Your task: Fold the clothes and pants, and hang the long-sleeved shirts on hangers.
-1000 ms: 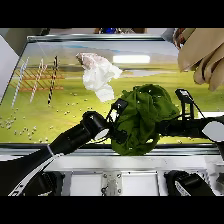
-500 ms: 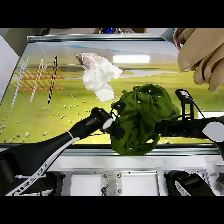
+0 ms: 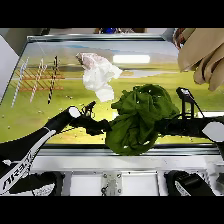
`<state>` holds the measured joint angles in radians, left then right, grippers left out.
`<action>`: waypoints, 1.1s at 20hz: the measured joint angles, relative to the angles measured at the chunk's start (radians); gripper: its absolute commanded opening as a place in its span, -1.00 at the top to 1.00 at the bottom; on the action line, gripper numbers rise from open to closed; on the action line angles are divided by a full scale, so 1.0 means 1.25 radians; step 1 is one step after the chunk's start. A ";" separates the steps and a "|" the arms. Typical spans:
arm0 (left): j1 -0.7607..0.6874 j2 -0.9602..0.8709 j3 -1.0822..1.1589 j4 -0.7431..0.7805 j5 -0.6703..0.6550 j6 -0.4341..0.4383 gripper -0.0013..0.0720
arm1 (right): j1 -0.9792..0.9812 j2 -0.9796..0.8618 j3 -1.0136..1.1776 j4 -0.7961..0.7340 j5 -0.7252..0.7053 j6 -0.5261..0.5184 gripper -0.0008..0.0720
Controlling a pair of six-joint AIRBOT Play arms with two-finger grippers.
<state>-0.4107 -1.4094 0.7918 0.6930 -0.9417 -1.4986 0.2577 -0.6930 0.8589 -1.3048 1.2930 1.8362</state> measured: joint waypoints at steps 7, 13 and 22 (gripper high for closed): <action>-0.033 -0.074 0.027 -0.145 -0.004 0.110 -0.59 | 0.000 0.000 0.000 0.015 -0.027 0.000 0.94; -0.079 -0.121 0.117 -0.059 -0.058 0.100 0.94 | 0.000 0.000 0.001 0.019 -0.023 -0.002 0.94; 0.004 0.104 0.588 -0.007 -0.227 0.023 0.94 | -0.001 -0.053 0.446 -0.108 0.055 -0.056 0.94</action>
<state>-0.4053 -1.2793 1.5269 0.6838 -1.2255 -1.4696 0.2562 -0.7597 1.4158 -1.4399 1.3617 1.7657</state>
